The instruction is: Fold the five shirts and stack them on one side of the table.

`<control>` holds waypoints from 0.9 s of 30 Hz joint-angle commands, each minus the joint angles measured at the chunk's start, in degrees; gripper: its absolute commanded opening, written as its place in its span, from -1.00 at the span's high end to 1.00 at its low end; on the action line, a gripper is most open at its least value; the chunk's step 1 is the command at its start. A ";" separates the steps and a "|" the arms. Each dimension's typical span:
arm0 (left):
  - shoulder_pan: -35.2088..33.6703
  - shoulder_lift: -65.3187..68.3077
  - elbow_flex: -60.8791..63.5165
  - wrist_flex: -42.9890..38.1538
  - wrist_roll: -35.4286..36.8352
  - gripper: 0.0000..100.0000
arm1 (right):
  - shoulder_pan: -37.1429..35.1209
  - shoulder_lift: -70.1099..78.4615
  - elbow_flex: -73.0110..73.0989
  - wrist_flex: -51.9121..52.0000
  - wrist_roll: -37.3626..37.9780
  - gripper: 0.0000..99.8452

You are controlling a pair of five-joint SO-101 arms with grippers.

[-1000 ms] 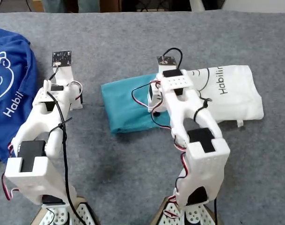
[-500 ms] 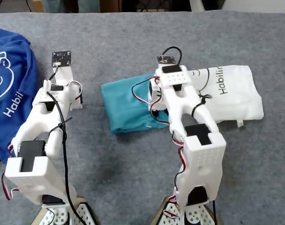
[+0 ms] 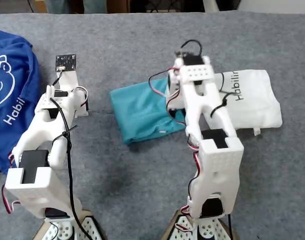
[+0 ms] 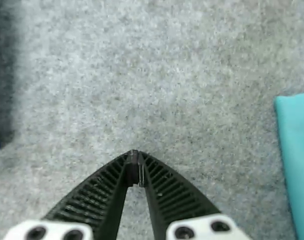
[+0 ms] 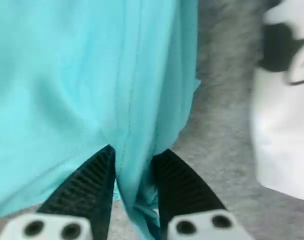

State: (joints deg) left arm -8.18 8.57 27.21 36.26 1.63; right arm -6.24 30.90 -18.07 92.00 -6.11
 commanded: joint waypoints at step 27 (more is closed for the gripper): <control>-0.57 -0.53 -0.48 -0.62 -0.09 0.94 | 32.79 -0.22 -29.49 5.54 33.23 0.97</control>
State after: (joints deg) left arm -8.18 8.57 27.21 36.26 1.63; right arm 23.56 30.90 -44.62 98.68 26.42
